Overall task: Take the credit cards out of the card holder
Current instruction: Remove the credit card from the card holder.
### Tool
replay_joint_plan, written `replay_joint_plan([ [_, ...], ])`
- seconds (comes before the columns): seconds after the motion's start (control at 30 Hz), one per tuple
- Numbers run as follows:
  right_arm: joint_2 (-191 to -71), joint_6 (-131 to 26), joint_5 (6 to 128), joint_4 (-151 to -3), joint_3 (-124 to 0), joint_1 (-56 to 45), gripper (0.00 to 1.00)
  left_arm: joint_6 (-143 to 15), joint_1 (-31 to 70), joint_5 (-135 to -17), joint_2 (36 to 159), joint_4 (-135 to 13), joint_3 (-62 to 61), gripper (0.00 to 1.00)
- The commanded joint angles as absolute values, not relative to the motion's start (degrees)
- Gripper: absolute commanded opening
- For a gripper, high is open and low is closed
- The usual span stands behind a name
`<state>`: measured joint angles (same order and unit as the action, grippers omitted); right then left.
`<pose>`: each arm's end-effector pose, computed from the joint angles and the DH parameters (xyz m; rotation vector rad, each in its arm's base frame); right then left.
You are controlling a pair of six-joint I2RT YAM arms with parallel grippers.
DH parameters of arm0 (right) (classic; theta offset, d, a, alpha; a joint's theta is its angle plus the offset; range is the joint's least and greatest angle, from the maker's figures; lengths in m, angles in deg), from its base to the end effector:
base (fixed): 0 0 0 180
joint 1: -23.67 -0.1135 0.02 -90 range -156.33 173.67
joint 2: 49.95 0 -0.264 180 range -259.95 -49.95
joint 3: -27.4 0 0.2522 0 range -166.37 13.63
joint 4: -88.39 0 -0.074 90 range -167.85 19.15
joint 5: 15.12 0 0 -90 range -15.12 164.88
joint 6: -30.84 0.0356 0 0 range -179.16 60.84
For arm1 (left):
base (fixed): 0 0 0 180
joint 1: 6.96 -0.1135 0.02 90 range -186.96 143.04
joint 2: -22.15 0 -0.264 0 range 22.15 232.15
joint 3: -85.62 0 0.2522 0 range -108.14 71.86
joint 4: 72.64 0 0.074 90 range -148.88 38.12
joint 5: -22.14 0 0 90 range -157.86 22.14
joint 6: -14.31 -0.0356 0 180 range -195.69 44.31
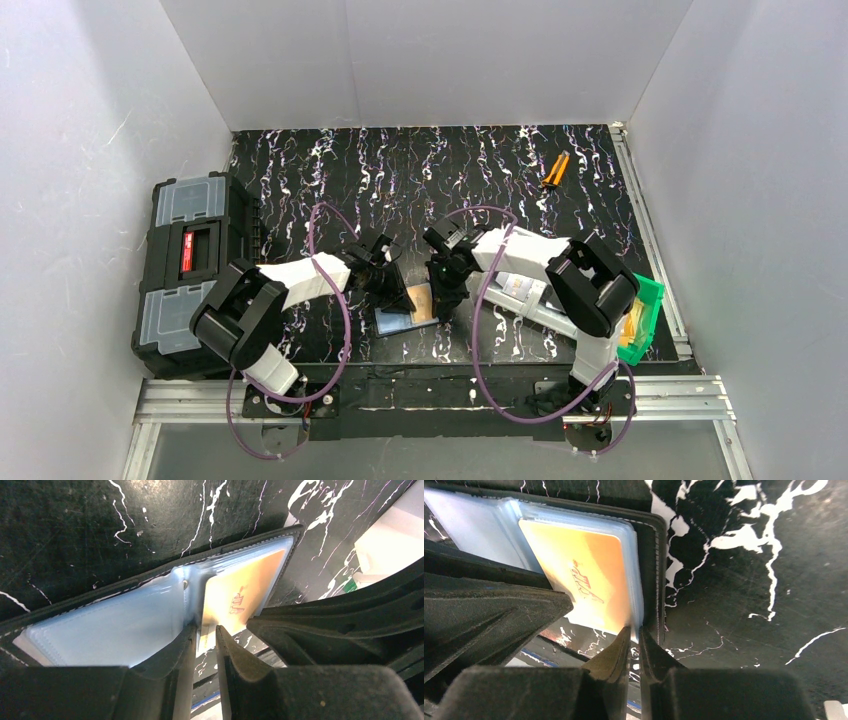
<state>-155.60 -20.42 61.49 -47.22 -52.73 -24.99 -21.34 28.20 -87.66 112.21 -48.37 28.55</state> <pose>0.2290 0.2728 0.1570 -0.3200 2.9691 0.6188 0.2301 -0.1768 0.1498 -0.3281 2.8099 -0.9345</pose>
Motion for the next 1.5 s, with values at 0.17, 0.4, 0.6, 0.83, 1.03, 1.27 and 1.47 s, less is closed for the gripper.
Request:
replay_joint_plan([
  [0.17, -158.4, -20.2, 59.7, -48.7, -55.8, -28.1, 0.15, -18.9, 28.4, -89.9, 112.7, -53.8, 31.8, 0.19],
  [0.4, -160.6, -19.1, 59.2, -49.4, -55.5, -27.8, 0.14, -17.4, 27.9, -91.8, 109.8, -55.4, 33.0, 0.07],
  [0.6, -162.0, -18.3, 57.7, -50.4, -54.4, -26.9, 0.12, -16.6, 27.1, -92.7, 107.2, -56.2, 34.8, 0.0],
  [0.83, -161.7, -17.2, 57.2, -51.3, -52.6, -25.7, 0.1, -20.1, 25.3, -91.5, 105.2, -51.8, 34.9, 0.0],
  [1.03, -161.0, -16.5, 57.2, -51.9, -51.1, -25.1, 0.1, -23.5, 23.4, -90.3, 103.7, -48.2, 33.8, 0.0],
  [1.27, -160.8, -16.1, 57.1, -52.2, -50.4, -24.8, 0.09, -25.4, 21.7, -91.0, 102.8, -47.3, 34.0, 0.0],
  [1.47, -161.4, -16.4, 56.4, -52.2, -50.9, -24.7, 0.09, -25.4, 21.5, -95.6, 103.1, -52.5, 35.4, 0.0],
])
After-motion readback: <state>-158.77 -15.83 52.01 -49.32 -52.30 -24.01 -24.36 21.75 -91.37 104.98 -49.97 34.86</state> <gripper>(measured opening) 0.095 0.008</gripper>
